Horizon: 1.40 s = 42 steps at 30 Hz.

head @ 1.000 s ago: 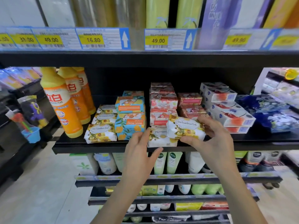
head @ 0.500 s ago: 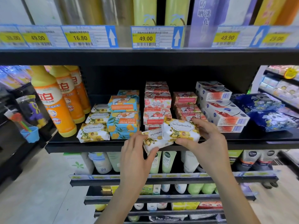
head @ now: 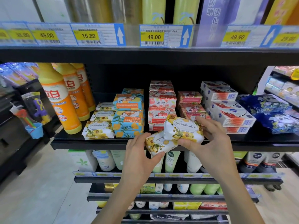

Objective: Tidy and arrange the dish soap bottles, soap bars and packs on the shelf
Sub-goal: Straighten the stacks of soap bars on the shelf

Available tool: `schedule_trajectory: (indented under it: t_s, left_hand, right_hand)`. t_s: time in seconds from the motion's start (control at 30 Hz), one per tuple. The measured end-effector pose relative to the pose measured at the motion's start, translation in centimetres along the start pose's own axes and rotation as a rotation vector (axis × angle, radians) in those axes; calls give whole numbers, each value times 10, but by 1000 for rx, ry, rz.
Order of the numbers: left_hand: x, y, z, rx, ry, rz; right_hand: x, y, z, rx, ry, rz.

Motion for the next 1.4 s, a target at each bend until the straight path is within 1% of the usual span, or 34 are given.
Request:
schedule_trajectory:
  t_s: [0.1,0.2,0.33,0.53,0.7,0.77,0.83,0.9,1.0,1.2,1.4]
  left_hand:
    - [13,-4,-6,25,-16,-87]
    - [27,-10,-16,14,-28,-138]
    - [53,-23,-29,23,21,-149]
    - [102,-45,-36,35,75,-146]
    - [144,-69,-38,57,134,-167]
    - [156,-78,-39,72,151,-162]
    - [166,-87,-41,87,164,-166]
    - [174,-93,-41,91,169,-166]
    - [184,-100,-42,78,169,-163]
    - [194,-114,-41,67,141,-168]
    - [198,-128,-39,88,146,-187]
  right_hand:
    - [-7,-6,-2,26,-55,-34]
    - [-20,-18,-3,49,-147,-78]
    - [-43,-44,2,101,-219,-149]
    - [-91,-108,22,212,-233,-277]
    - [-158,-167,58,302,-261,-409]
    - [-188,-181,74,290,-300,-489]
    - [-215,-189,90,239,-345,-555]
    - [-239,-192,105,183,-376,-648]
    - [-265,-191,122,164,-409,-770]
    - [-290,-180,137,144,-453,-878]
    - [-297,-167,144,101,-519,-949]
Point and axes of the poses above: each hand's wrist, its own z-axis towards the middle knuckle, its own x-axis out of the back of the hand, y = z × x, the point moved 5 cm from there along z, towards the middle knuckle, and after that the axes turned 8 degrees about -x, right-handed, at the moved point
